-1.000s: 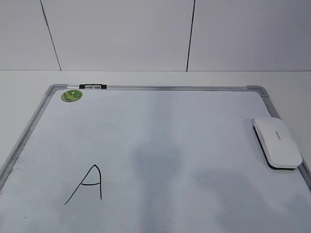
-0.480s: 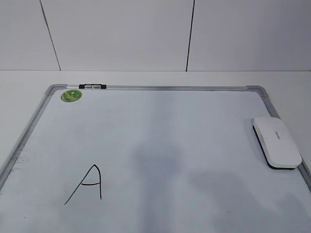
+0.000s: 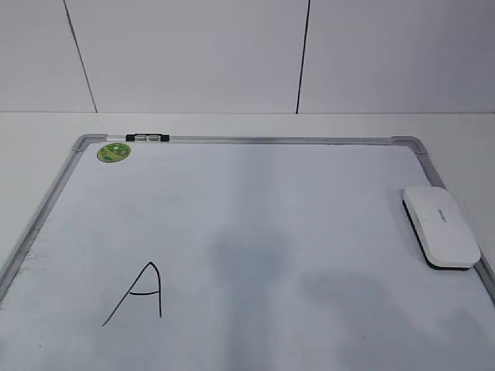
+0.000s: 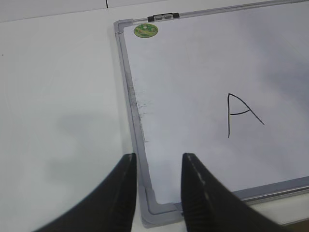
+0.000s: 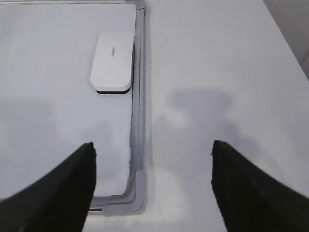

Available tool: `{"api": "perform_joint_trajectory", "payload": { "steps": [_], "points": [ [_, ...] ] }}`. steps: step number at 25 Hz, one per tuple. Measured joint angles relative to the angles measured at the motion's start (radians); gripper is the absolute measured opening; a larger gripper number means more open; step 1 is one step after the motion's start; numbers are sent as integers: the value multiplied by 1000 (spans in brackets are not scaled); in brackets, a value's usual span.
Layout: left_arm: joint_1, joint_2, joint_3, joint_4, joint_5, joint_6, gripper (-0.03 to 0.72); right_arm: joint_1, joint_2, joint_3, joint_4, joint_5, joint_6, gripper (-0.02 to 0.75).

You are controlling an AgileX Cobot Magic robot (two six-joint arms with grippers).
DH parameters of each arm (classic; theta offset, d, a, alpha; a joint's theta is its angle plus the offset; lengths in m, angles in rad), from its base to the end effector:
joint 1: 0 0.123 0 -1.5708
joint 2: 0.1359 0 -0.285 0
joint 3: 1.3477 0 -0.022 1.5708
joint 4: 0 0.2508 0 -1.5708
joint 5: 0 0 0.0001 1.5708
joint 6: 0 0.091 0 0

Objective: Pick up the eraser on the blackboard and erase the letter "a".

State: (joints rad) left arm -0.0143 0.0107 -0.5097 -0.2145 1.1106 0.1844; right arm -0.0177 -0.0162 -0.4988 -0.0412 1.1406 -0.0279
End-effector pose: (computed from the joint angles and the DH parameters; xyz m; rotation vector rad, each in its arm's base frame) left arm -0.0077 -0.0173 0.2776 0.2224 2.0673 -0.1551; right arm -0.0108 -0.0032 0.2705 -0.0065 2.1094 -0.0771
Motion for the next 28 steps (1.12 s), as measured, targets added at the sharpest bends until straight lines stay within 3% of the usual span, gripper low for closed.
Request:
{"api": "perform_joint_trajectory", "payload": {
  "steps": [28],
  "points": [
    [0, 0, 0, 80, 0, -81, 235, 0, 0, 0, 0, 2, -2, 593]
  ]
}}
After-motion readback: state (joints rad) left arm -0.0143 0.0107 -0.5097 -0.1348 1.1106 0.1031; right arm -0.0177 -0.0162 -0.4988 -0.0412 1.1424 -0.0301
